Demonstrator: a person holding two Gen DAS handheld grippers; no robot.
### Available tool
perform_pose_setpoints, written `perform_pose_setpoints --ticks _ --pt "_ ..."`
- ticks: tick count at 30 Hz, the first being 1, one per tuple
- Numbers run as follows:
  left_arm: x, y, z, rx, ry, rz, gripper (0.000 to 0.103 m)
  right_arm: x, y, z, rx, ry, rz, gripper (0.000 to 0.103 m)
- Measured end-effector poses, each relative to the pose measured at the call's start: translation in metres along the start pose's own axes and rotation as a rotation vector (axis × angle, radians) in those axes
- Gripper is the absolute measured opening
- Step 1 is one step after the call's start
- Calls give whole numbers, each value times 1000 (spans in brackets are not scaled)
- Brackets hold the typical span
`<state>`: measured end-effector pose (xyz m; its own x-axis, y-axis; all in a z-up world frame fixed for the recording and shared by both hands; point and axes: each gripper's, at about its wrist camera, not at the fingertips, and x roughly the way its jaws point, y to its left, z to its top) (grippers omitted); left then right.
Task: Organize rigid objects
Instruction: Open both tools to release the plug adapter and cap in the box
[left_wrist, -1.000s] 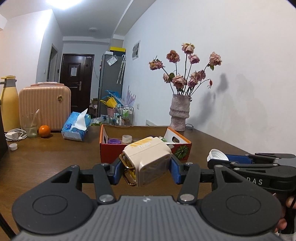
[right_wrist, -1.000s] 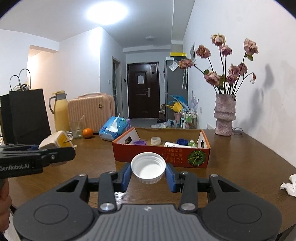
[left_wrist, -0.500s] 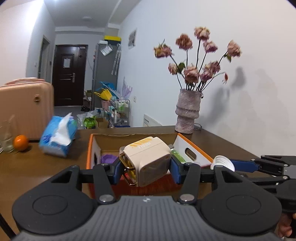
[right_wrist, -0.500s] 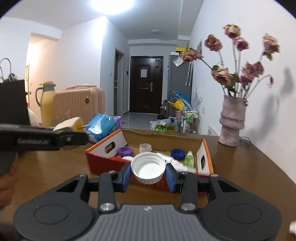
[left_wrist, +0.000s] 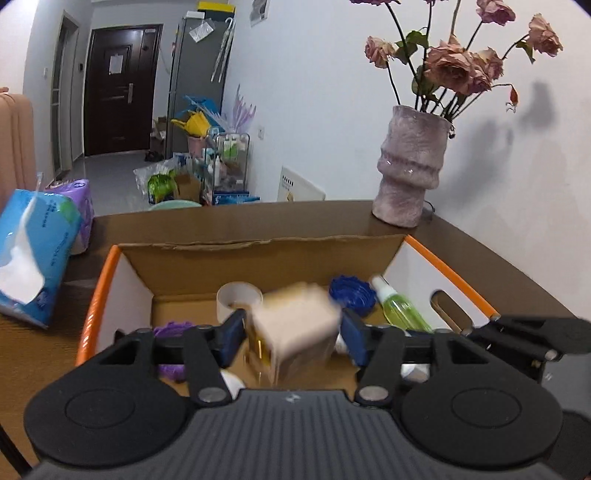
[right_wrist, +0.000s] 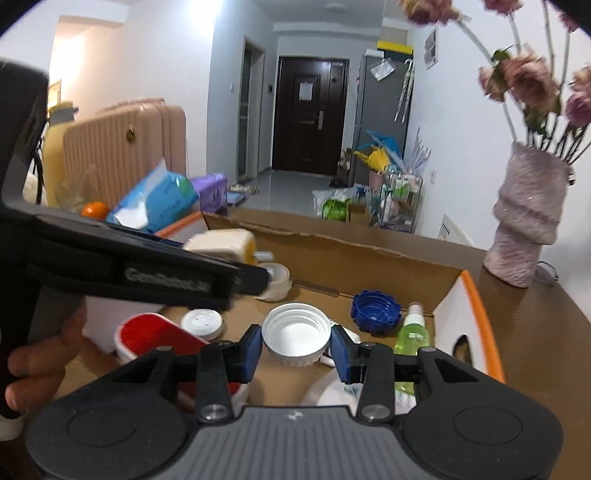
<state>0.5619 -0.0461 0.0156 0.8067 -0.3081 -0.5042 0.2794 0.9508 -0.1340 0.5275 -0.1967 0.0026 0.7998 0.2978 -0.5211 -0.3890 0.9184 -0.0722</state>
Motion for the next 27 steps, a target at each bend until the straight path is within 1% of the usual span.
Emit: perform_pose_setpoints --ticks 1,2,3,4,5,6,8,11,17,27 --pt "3 1 0 4 -10 -2 64 6 0 -3 4 4 -2 41" --pt "3 4 0 -8 -23 -18 66 9 1 -7 6 6 -7 46" --pt "3 4 2 -8 -17 -32 70 11 2 -10 10 -2 -10 49" --pt "3 4 4 1 -18 -41 72 13 1 -11 20 -6 -7 51" --pt "3 4 4 5 -30 -26 76 13 1 -12 26 -2 -3 52" --pt "4 4 3 11 -29 -4 76 13 0 -12 32 -9 0 52" --pt "6 6 3 2 -15 -9 76 13 -2 -15 47 -17 -7 60" --pt "5 6 4 0 -15 -11 76 14 -6 -19 87 -17 9 61" --pt "3 2 2 13 -21 1 76 14 -7 -18 91 -25 6 62" --pt "4 3 2 20 -27 -4 77 14 -9 -19 98 -29 3 65"
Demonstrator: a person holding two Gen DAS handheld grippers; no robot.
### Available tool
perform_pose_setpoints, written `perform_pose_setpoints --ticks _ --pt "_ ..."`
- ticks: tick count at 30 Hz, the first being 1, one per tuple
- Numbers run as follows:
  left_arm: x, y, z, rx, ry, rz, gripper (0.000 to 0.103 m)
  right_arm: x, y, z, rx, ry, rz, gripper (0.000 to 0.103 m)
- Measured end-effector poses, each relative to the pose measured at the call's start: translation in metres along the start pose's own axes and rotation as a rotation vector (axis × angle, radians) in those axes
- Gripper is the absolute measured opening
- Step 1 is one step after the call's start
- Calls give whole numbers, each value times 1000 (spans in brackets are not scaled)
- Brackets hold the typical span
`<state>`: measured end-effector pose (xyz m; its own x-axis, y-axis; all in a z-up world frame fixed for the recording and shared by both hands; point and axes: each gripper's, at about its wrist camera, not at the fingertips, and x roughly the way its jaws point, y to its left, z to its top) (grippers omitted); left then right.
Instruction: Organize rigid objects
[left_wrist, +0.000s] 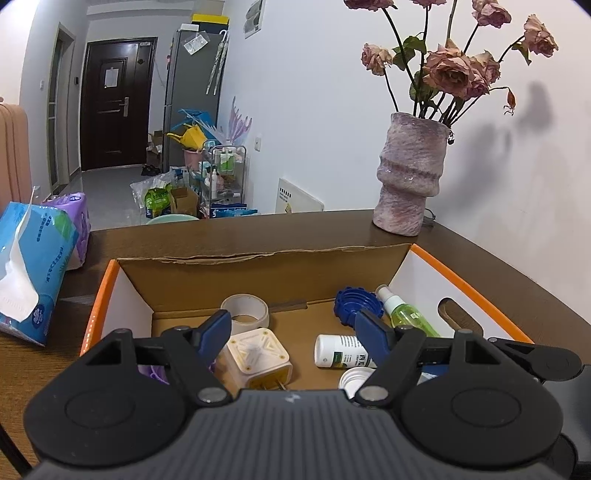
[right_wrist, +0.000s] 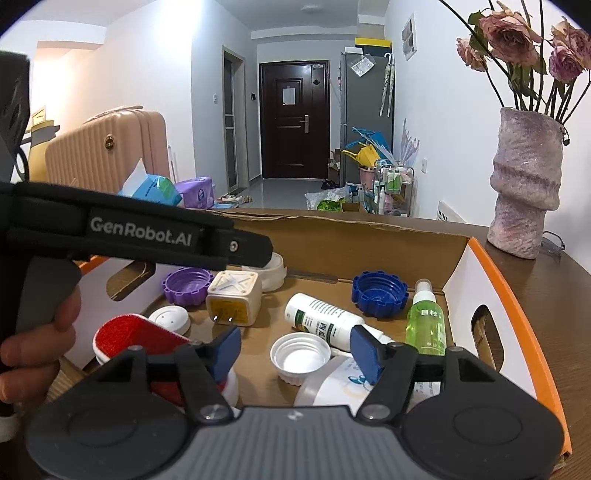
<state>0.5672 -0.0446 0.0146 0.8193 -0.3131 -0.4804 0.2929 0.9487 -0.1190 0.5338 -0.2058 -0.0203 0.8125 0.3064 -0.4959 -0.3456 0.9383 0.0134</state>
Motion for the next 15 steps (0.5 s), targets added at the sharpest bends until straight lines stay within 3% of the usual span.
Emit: perform_pose_setpoints --ticks 6,9,15 --pt "-20 5 3 -73 21 31 79 -8 3 5 2 7 -73 64" --pt "-58 5 6 -66 -8 39 83 -36 2 10 41 -24 -61 64" --pt "-137 -1 13 -36 -85 82 87 -86 8 21 11 -69 -117 68"
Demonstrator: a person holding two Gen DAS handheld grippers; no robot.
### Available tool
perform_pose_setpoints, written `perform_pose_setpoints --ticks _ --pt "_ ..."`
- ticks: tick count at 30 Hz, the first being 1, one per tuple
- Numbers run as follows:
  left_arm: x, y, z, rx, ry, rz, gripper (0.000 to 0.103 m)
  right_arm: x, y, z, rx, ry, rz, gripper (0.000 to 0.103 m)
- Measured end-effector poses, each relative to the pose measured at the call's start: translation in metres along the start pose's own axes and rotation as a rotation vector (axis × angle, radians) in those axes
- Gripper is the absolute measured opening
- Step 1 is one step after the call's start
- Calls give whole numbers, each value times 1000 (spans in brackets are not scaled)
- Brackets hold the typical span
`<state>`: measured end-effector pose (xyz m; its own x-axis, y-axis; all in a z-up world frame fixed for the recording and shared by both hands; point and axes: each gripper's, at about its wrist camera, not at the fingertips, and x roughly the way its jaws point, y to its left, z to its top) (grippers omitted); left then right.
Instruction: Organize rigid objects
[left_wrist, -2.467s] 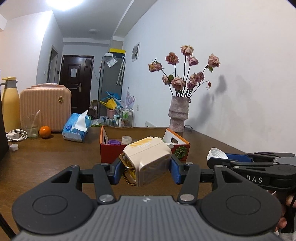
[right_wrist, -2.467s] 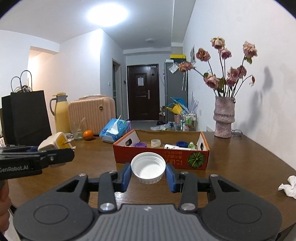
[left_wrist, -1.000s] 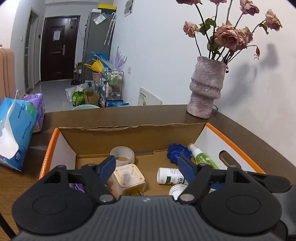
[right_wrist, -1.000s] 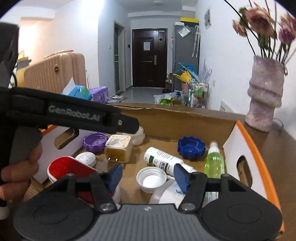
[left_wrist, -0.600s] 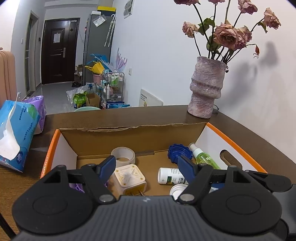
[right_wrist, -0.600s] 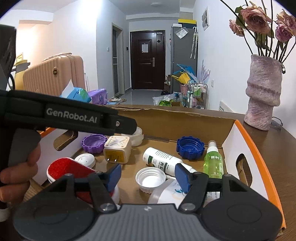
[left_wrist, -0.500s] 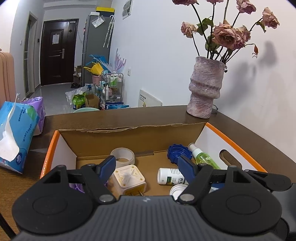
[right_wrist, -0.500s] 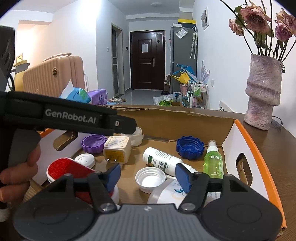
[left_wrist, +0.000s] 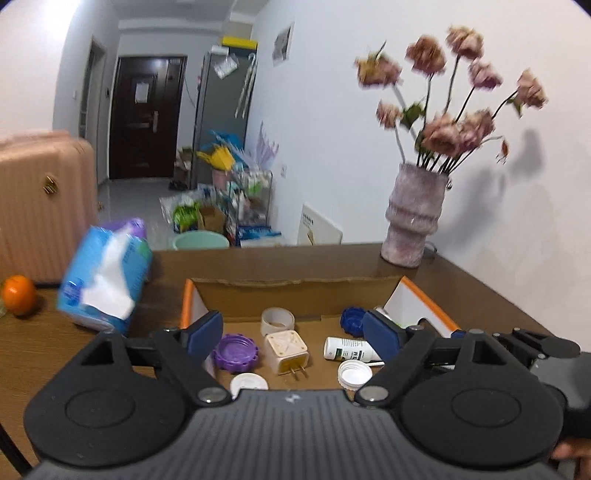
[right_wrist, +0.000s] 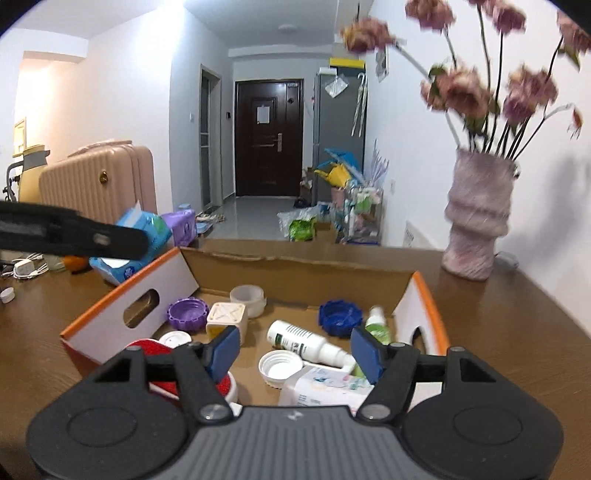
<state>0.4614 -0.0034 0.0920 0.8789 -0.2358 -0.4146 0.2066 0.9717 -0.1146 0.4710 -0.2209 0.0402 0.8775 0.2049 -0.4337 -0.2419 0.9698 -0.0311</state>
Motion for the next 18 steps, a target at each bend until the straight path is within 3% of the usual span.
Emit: perform_pose_setpoints --ticks 1,3,5,7,9,18 --pt "-14 -4 0 26 -30 29 89 -5 -1 1 3 -1 -14 69" --pt "-36 -13 -2 95 -119 101 103 -18 -2 1 11 -15 -38 72" --pt "-57 -21 -11 147 -224 165 103 -35 0 -2 2 -83 -64 94" --pt "-70 -26 -21 169 -279 199 103 -56 4 -6 -17 -190 -106 103" --pt "-80 -30 -31 175 -290 199 103 -76 9 -8 -42 -251 -140 103" --pt "-125 -43 -59 145 -262 175 103 -133 24 -14 -37 -251 -156 103"
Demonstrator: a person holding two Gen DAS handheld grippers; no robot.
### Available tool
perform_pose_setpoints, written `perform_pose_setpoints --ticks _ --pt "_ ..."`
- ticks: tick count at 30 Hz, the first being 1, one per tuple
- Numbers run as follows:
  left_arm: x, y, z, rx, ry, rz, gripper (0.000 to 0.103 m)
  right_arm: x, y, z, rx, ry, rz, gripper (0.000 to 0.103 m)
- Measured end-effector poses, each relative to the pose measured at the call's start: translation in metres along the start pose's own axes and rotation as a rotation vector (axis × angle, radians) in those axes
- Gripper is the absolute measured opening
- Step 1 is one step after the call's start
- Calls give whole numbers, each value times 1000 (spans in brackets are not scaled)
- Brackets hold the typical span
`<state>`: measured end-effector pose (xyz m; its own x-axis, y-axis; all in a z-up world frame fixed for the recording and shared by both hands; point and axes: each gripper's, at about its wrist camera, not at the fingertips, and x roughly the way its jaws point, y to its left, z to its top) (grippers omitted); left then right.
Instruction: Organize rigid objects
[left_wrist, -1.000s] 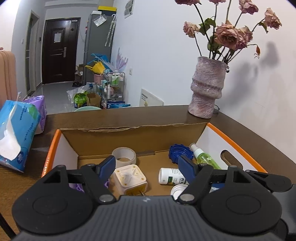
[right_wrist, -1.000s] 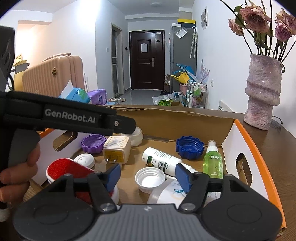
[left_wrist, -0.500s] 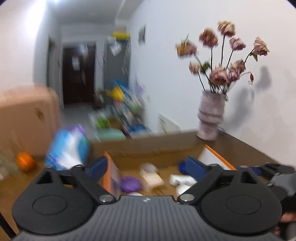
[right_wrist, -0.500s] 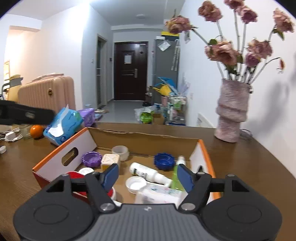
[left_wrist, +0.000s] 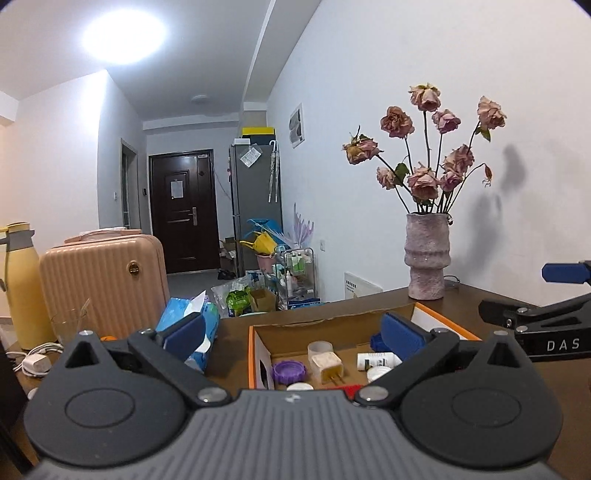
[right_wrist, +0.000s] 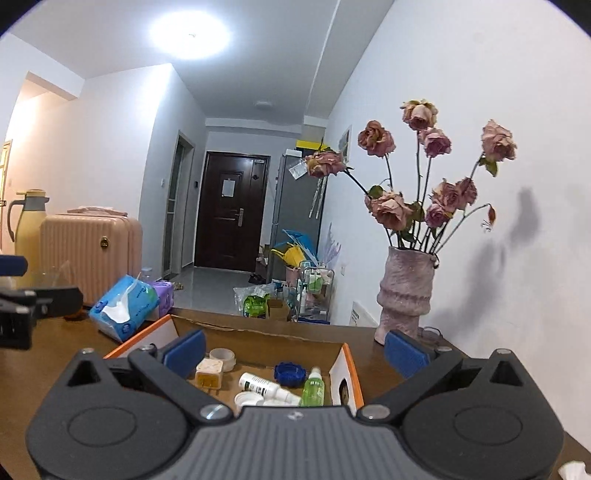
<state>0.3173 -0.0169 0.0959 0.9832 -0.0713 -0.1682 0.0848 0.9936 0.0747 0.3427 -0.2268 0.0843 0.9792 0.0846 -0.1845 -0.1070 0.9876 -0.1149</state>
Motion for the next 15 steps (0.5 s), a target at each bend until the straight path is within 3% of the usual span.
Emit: perform_pose_setpoints --ticks 7,15 --pt "-68 2 -28 -7 19 -24 103 -72 8 -20 -2 8 28 103" --pt "-174 5 -79 -95 13 43 103 -174 22 -68 -29 29 79 103"
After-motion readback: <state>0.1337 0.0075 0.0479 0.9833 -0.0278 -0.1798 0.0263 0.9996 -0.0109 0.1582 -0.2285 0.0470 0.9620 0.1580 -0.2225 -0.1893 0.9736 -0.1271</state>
